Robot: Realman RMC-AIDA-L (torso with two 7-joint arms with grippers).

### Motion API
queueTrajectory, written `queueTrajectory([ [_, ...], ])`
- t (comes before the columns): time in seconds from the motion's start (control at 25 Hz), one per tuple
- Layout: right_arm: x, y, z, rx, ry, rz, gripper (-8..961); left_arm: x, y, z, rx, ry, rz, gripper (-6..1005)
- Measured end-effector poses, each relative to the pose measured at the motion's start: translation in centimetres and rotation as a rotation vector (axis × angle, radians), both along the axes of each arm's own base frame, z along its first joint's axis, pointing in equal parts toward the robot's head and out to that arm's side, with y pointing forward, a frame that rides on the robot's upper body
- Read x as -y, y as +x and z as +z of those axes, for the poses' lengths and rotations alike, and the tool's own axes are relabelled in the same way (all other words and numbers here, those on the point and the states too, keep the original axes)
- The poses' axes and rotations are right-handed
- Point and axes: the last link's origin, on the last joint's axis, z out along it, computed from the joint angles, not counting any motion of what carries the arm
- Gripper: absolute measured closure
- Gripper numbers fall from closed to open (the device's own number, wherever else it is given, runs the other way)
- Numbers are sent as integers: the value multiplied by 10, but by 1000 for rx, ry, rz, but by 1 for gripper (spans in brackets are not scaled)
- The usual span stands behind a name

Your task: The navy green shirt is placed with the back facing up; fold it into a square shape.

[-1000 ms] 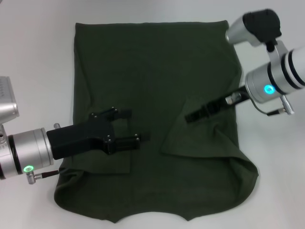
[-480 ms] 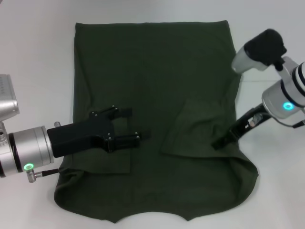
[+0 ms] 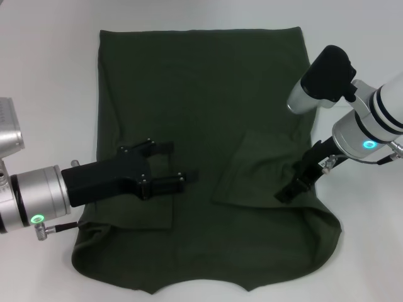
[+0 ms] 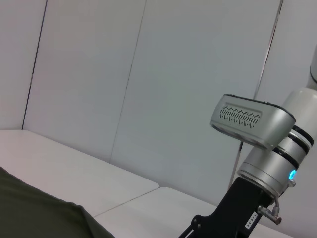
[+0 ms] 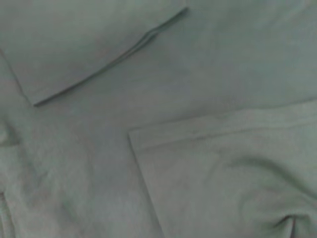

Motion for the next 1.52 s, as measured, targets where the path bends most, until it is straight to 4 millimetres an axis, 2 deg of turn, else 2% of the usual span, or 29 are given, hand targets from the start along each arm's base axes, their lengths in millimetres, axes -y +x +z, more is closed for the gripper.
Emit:
queueTrajectory([
  [0.16,0,-3,6,-53,10,-28,22,0,-1,1,3,-3,10,51],
  [0.28,4,6,24,-195,31,-142,22,-1,-5,9,-1,-9,47,51],
  [0.52,31,40,60,-524,50,-388,23,0,-21,26,-65,-88,205,51],
  [0.64,48,57,69,-623,43,-471,23,0,-38,37,-98,-162,376,51],
  [0.8,62,76,74,-642,50,-538,23,1,-61,53,-116,-229,595,51],
  [0.92,66,84,75,-638,59,-566,23,4,-74,56,-185,-283,703,51],
  [1.2,67,93,75,-627,85,-590,23,7,-78,51,-288,-346,745,50],
  [1.52,65,93,73,-617,88,-586,23,5,-76,45,-329,-352,724,50],
])
